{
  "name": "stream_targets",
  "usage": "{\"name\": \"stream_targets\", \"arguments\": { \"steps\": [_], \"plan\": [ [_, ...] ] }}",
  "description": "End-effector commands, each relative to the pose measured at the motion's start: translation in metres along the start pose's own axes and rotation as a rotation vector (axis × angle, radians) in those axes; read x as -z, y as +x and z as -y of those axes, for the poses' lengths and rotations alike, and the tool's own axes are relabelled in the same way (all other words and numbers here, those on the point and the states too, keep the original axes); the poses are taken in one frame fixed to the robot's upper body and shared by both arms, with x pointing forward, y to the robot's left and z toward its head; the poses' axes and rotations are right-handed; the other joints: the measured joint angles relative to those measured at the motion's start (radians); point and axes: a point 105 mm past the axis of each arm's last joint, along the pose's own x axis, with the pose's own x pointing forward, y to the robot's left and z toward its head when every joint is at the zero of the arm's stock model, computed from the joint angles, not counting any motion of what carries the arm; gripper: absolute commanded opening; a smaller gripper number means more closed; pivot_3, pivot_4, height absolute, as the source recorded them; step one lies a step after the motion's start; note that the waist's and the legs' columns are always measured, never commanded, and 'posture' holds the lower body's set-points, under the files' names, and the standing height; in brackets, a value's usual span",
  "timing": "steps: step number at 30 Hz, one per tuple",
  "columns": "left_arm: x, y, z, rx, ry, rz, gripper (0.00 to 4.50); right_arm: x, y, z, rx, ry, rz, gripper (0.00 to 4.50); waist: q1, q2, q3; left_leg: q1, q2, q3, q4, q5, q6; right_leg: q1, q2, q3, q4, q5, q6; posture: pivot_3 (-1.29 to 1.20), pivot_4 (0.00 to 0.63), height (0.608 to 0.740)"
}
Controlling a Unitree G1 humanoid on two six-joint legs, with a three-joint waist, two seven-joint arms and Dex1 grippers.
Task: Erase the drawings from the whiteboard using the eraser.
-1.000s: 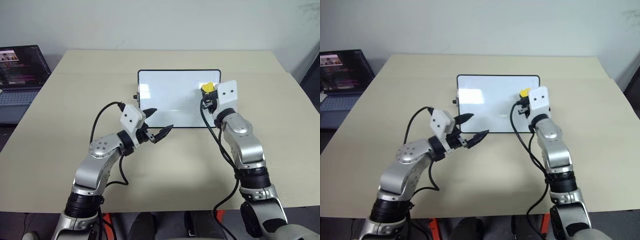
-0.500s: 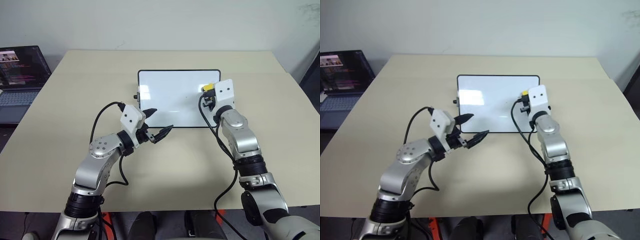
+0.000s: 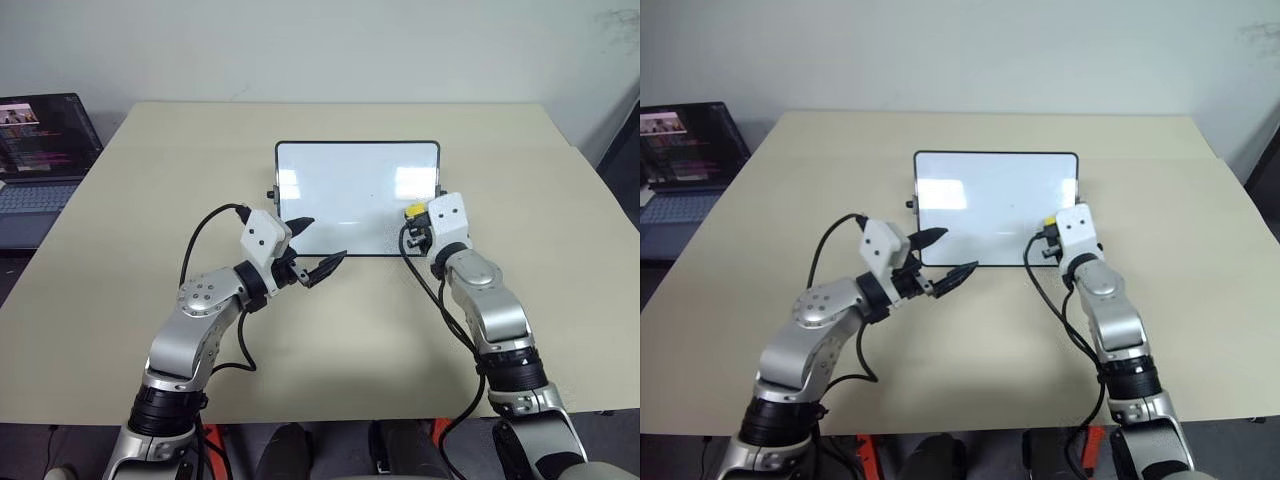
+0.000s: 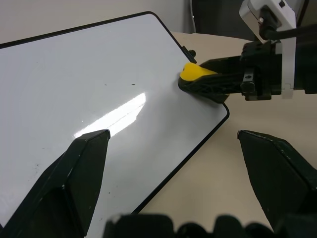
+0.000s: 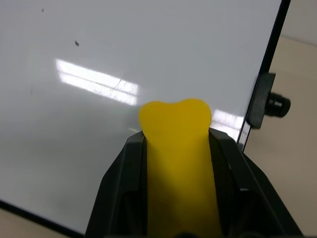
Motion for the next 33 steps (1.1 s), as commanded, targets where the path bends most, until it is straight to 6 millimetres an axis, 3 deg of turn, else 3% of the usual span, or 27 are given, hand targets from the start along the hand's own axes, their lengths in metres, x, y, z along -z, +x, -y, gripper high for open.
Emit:
{"name": "stream_targets", "arguments": {
  "steps": [1,7,12,21,27,33],
  "plan": [
    [-0.014,-0.003,0.001,-0.001,0.038,0.047,4.5,0.023,-0.006,0.0,-0.007,-0.011,-0.095,1.3,0.0,0.0,0.0,0.0,0.0,0.0,0.0,0.0,0.0,0.0,0.0,0.0,0.0,0.0,0.0,0.0,0.15,0.74],
    [-0.014,-0.003,0.002,0.0,0.036,0.047,4.5,0.01,-0.006,0.004,0.011,0.022,-0.044,1.3,-0.001,0.0,0.0,0.001,0.0,0.0,0.0,0.0,0.0,0.001,0.0,0.0,0.0,0.0,0.0,0.0,0.15,0.74],
    [-0.014,-0.001,0.002,0.006,0.033,0.05,4.5,-0.014,-0.005,0.007,0.005,0.067,0.061,1.3,-0.001,0.0,0.0,0.001,0.0,0.001,0.0,0.0,0.0,0.001,0.0,0.0,0.0,0.0,0.0,0.0,0.15,0.74],
    [-0.015,-0.002,0.0,-0.004,0.03,0.05,4.5,-0.033,-0.01,0.01,-0.001,0.108,0.117,1.3,-0.001,0.0,0.0,-0.001,0.0,0.0,-0.001,0.0,0.0,-0.001,0.0,0.0,-0.001,0.0,0.0,0.0,0.15,0.74],
    [-0.014,-0.011,-0.001,-0.036,0.021,0.041,4.5,-0.04,-0.015,0.001,-0.037,0.127,0.12,1.3,-0.001,0.0,0.0,-0.001,0.0,0.0,-0.001,0.0,0.0,-0.001,0.0,0.0,-0.001,0.0,0.0,0.0,0.15,0.74],
    [-0.015,-0.014,0.017,0.083,-0.02,0.035,4.5,-0.036,-0.021,0.004,-0.037,0.124,0.094,1.3,0.0,0.0,0.0,-0.002,0.0,0.0,-0.001,0.0,0.0,-0.001,0.0,0.0,-0.001,0.0,0.0,0.0,0.15,0.74]
  ]
}}
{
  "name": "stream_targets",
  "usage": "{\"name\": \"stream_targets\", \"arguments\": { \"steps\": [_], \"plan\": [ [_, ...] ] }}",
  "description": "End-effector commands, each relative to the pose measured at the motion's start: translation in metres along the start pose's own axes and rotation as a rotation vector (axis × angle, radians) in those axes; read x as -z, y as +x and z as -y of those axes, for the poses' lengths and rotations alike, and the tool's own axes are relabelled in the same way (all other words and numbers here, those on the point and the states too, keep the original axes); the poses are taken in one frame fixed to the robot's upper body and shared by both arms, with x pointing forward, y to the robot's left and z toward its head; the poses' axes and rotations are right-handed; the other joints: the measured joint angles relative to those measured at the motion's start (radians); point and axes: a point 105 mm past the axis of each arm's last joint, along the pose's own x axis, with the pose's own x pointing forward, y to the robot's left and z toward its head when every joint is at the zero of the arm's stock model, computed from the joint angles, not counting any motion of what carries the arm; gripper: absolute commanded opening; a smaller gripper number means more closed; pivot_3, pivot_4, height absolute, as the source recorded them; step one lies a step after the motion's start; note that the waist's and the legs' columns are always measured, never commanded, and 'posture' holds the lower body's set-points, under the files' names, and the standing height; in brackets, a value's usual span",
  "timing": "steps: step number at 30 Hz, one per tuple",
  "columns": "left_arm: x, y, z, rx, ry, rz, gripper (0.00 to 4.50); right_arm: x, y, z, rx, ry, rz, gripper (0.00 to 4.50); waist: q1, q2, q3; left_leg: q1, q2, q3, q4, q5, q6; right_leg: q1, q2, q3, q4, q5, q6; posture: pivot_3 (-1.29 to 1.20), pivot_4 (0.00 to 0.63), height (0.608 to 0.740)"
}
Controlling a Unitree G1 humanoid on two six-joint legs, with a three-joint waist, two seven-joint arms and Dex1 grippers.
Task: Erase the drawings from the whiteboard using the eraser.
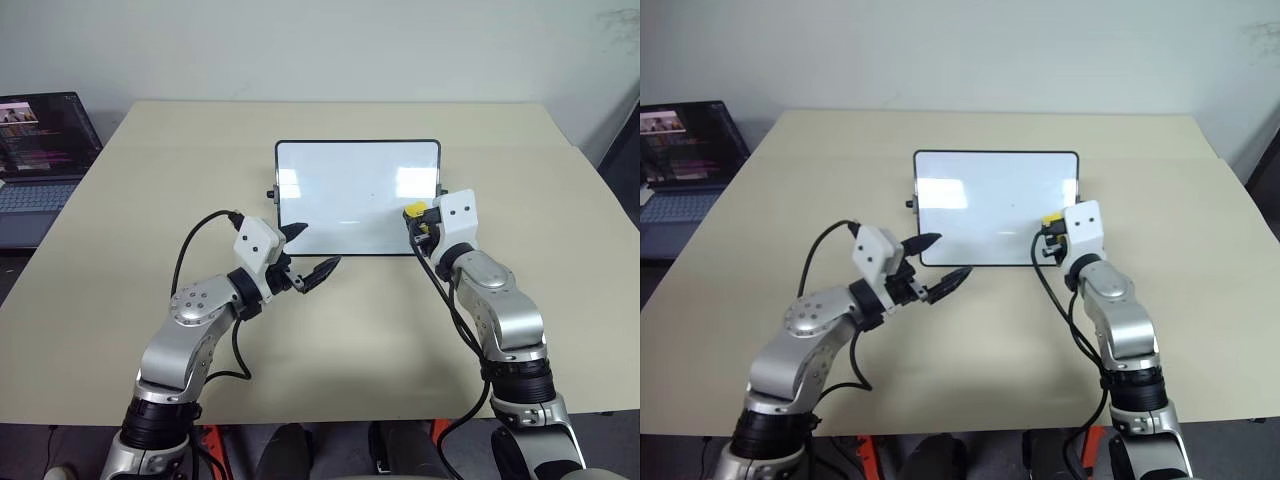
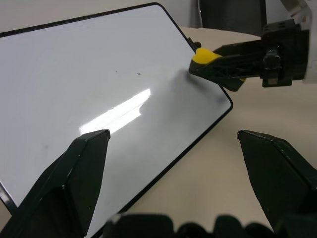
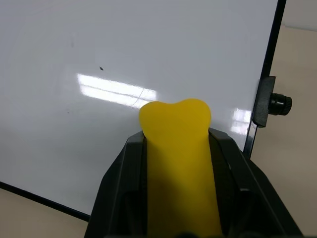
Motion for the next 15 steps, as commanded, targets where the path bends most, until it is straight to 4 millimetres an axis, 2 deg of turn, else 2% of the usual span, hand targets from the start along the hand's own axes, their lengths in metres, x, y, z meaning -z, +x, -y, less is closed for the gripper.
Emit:
{"name": "stream_targets", "arguments": {
  "steps": [1,5,9,15],
  "plan": [
    [-0.02,-0.004,0.015,0.114,-0.009,0.052,4.5,-0.014,-0.009,0.008,0.019,-0.011,0.041,1.3,0.0,0.0,0.0,0.0,0.0,0.0,0.0,0.0,0.0,0.0,0.0,0.0,0.0,0.0,0.0,0.0,0.15,0.74],
    [-0.025,-0.006,0.029,0.225,-0.057,0.04,4.5,-0.015,-0.017,0.019,0.06,-0.019,0.028,1.3,0.0,0.0,0.0,0.0,0.0,0.0,0.0,0.0,0.0,0.0,0.0,0.0,0.0,0.0,0.0,0.0,0.15,0.74],
    [-0.021,-0.009,0.041,0.33,-0.078,-0.015,4.5,-0.015,-0.028,0.029,0.107,-0.025,-0.002,1.3,-0.001,0.0,0.0,0.0,0.0,0.0,0.0,0.0,0.0,0.0,0.0,0.0,0.0,0.0,0.0,0.0,0.15,0.74],
    [-0.018,-0.011,0.04,0.376,-0.07,-0.043,4.5,-0.006,-0.043,0.045,0.188,-0.021,-0.072,1.3,0.0,0.0,0.0,0.0,0.0,0.0,0.0,0.0,0.0,0.0,0.0,0.0,0.0,0.0,0.0,0.0,0.15,0.74]
  ]
}}
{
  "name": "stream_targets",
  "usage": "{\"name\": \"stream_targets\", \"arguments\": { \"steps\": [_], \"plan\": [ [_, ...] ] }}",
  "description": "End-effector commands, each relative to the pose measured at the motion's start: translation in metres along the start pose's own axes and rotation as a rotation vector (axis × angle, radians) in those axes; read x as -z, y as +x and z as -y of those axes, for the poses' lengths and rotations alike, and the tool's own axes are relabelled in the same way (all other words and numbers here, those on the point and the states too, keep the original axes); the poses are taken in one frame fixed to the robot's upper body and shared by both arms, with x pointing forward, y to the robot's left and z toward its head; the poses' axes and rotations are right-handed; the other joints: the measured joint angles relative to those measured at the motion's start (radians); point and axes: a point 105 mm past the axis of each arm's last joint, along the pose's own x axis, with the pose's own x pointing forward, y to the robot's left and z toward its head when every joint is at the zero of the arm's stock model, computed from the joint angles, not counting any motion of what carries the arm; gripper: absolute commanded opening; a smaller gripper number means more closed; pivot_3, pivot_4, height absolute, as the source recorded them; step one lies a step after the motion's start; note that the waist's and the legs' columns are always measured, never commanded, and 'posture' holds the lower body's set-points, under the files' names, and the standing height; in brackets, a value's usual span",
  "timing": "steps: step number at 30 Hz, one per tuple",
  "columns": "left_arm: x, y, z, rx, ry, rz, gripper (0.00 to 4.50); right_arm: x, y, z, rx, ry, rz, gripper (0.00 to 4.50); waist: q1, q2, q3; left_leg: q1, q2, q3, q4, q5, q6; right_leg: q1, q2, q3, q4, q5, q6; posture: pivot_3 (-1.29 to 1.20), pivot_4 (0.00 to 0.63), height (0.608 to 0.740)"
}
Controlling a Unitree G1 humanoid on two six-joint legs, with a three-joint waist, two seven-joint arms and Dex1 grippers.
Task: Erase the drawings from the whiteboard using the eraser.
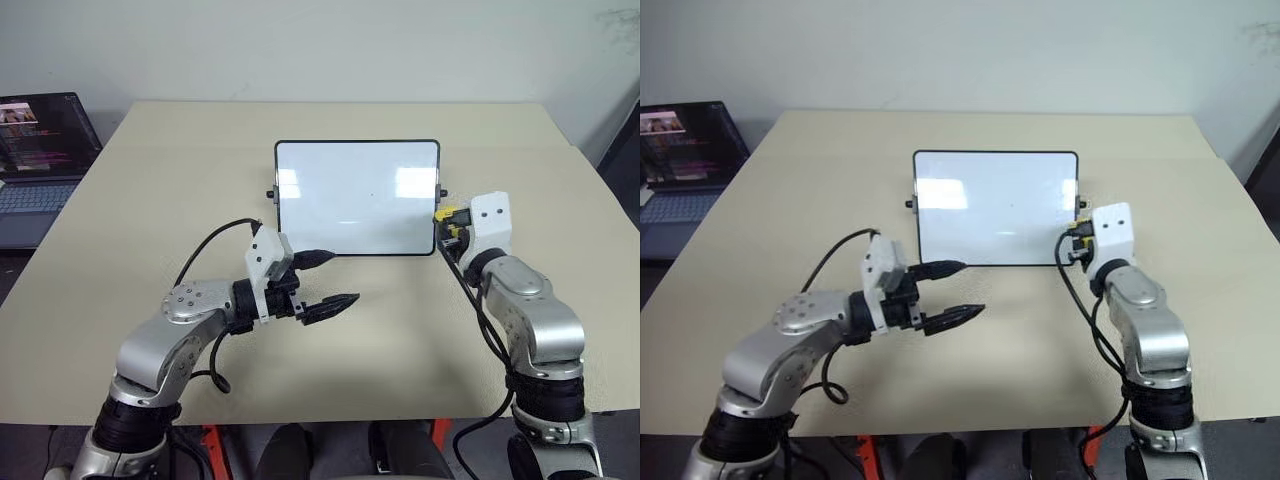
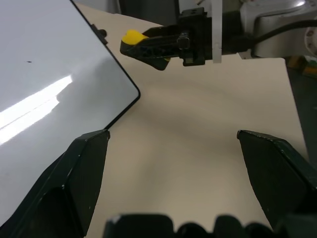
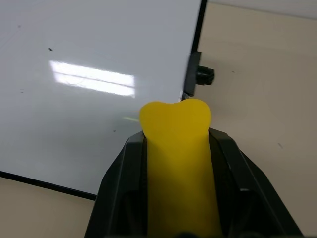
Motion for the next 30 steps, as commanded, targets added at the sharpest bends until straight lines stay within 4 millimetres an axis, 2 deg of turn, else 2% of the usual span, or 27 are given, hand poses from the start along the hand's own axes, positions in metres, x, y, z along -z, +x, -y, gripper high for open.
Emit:
{"name": "stream_targets", "arguments": {
  "steps": [1,8,11,30],
  "plan": [
    [-0.008,0.0,0.005,0.054,0.03,0.012,4.5,0.001,-0.011,0.016,0.067,0.012,-0.003,1.3,0.001,0.0,0.0,0.0,0.0,0.0,0.0,0.0,0.0,0.0,0.0,0.0,0.0,0.0,0.0,0.0,0.15,0.74],
    [-0.005,0.0,0.003,0.084,0.048,-0.013,4.5,0.03,-0.022,0.033,0.134,0.052,-0.085,1.3,0.001,0.0,0.0,0.0,0.0,0.0,0.0,0.0,0.0,0.0,0.0,0.0,0.0,0.0,0.0,0.0,0.15,0.74],
    [-0.005,0.0,0.001,0.085,0.059,-0.015,4.5,0.037,-0.025,0.036,0.149,0.063,-0.104,1.3,0.0,0.0,0.0,0.0,0.0,0.0,0.0,0.0,0.0,0.0,0.0,0.0,0.0,0.0,0.0,0.0,0.15,0.74],
    [-0.004,-0.002,0.002,0.065,0.074,-0.018,4.5,0.048,-0.013,0.023,0.119,0.105,-0.127,1.3,0.0,0.0,0.0,0.0,0.0,0.0,0.0,0.0,0.0,0.0,0.0,0.001,0.0,0.0,0.0,0.0,0.15,0.74]
  ]
}}
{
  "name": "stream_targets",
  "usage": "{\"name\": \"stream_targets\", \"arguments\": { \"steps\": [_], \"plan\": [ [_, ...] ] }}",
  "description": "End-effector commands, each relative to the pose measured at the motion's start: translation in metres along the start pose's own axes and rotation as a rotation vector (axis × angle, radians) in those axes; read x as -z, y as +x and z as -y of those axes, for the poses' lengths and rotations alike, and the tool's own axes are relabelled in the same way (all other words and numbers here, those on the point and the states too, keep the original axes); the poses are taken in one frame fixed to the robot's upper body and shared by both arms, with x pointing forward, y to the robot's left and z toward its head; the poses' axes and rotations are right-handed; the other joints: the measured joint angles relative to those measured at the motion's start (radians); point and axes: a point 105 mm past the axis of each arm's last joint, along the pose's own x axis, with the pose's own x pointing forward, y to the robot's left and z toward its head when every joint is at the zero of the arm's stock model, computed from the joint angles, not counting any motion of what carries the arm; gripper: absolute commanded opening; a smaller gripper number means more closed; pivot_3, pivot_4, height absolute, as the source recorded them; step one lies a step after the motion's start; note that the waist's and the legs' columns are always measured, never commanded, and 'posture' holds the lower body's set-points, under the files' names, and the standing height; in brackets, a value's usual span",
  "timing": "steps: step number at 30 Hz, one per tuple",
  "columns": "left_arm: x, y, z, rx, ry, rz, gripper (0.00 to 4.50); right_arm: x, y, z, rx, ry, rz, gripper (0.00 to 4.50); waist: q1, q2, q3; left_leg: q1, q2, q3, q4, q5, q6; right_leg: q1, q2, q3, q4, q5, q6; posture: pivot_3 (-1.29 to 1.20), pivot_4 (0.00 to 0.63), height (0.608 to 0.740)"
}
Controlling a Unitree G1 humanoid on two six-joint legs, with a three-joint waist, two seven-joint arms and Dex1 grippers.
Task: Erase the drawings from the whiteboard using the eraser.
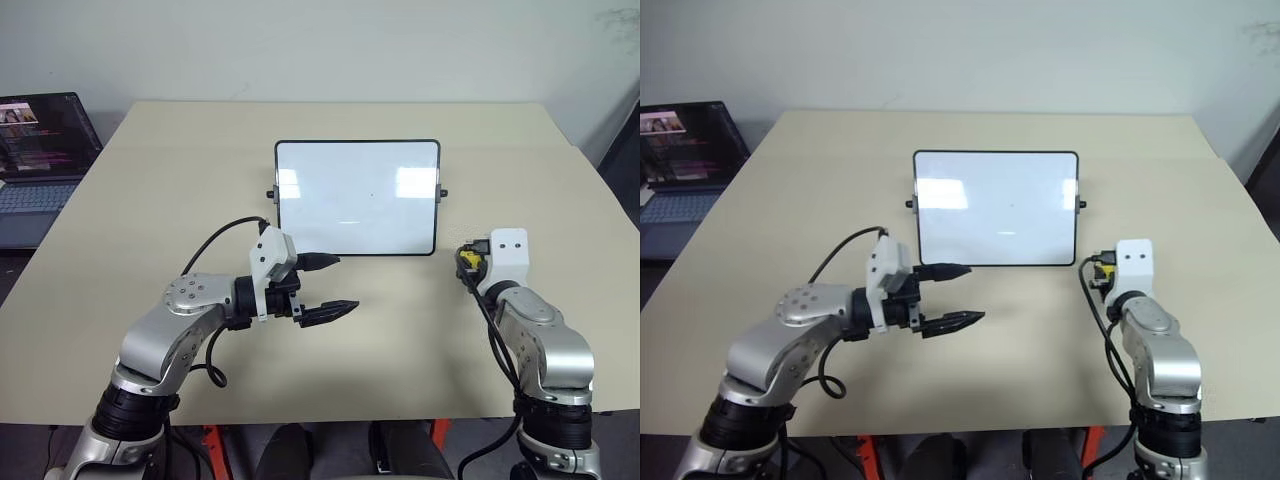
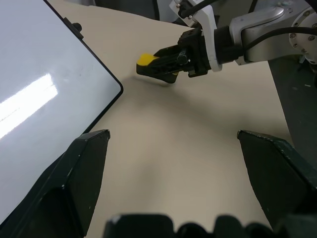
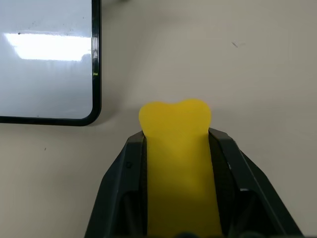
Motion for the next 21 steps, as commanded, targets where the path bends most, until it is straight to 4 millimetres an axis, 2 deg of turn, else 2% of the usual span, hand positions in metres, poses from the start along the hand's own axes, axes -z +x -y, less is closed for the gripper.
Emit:
{"name": "stream_targets", "arguments": {
  "steps": [1,15,21],
  "plan": [
    [-0.0075,-0.0041,0.0017,-0.012,0.044,0.013,4.5,-0.0099,-0.0001,-0.0013,-0.009,-0.006,0.05,1.3,0.0,0.0,0.0,0.0,0.0,0.0,0.0,0.0,0.0,0.0,0.0,0.0,0.0,0.0,0.0,0.0,0.15,0.74],
    [-0.0069,-0.0047,0.0,-0.029,0.048,0.01,4.5,-0.0081,0.0065,0.0002,-0.014,-0.012,0.046,1.3,0.0,0.0,0.0,0.0,0.0,0.0,0.0,0.0,0.0,0.0,0.0,0.0,0.0,0.0,0.0,0.0,0.15,0.74],
    [-0.0075,-0.0043,-0.0018,-0.036,0.054,0.011,4.5,-0.0096,0.0067,0.0006,-0.014,-0.009,0.05,3.25,0.0,0.0,0.0,0.0,0.0,0.0,0.0,0.0,0.0,0.0,0.0,0.0,0.0,0.0,0.0,0.0,0.15,0.74]
  ]
}}
